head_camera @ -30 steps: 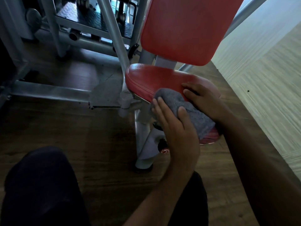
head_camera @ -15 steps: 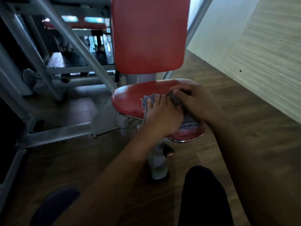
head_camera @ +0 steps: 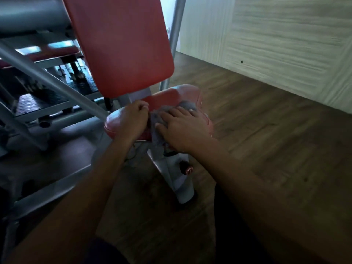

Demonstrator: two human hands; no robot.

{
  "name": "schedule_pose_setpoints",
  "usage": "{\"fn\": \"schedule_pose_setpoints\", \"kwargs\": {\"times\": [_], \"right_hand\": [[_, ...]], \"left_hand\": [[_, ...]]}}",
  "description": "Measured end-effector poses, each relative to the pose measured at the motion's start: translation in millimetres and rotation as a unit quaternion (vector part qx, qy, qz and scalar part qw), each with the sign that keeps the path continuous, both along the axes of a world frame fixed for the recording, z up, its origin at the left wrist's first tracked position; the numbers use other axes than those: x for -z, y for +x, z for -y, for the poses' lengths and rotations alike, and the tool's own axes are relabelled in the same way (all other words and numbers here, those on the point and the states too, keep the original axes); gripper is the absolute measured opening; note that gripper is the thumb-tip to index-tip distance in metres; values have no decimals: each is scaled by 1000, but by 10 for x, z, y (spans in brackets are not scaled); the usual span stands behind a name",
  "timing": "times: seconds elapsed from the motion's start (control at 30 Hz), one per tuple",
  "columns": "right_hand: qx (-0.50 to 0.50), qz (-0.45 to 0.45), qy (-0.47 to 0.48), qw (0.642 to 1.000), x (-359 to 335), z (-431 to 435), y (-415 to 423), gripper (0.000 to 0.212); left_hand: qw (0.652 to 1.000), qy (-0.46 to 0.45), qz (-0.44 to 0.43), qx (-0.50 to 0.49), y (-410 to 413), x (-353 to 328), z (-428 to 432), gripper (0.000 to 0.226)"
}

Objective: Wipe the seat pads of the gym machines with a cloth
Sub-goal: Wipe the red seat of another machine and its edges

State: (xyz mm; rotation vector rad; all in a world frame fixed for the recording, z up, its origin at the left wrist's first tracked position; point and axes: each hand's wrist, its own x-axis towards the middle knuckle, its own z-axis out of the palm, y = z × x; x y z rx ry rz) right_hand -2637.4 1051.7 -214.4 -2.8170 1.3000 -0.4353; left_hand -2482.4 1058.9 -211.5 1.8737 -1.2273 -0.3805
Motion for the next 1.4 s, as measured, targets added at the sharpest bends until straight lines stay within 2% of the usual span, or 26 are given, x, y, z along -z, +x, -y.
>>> {"fn": "schedule_pose_setpoints", "kwargs": {"times": [0.1,0.23,0.37,0.47,0.57,0.67,0.73,0.9,0.93,1.03,1.07,1.2,1.3,1.33,1.4], "right_hand": [[83,153,-68,982,235,-231,-204,46],[126,376,-32,917,521,-499,-250,41],[158,499,49,850,461,-415,-185,33],[206,575,56,790,436,-272,-111,40],[263,605,64,749,547,-452,135,54],[287,588,43,755,695,-944,584,63],[272,596,48,754,760,-1083,762,64],[316,660,42,680,705,-789,704,61],[318,658,49,680,715,-862,764,61],[280,621,62,729,778,-1178,924,60],[273,622,61,731,803,-1140,882,59],[305,684,122,651,693,-774,608,58],[270,673,138,675,650,-1117,764,60],[252,682,137,673,640,-1157,764,60],[280,699,123,646,721,-907,641,54]], "left_hand": [[995,9,78,56,-63,3,38,25],[977,11,147,156,-184,3,208,26],[961,18,162,222,-192,47,344,30],[959,19,164,230,-109,169,414,36],[962,31,158,222,-85,203,444,52],[958,23,160,237,-66,232,487,61],[956,22,157,247,-32,259,498,59],[954,19,177,243,-65,264,556,49],[953,22,177,244,-68,263,564,52],[958,28,153,241,-35,277,579,56],[959,33,149,239,-33,283,582,55],[958,24,159,236,-77,281,641,54],[958,14,153,240,-34,321,704,55],[958,16,149,243,-26,327,709,55],[955,20,152,253,-38,323,698,59]]}}
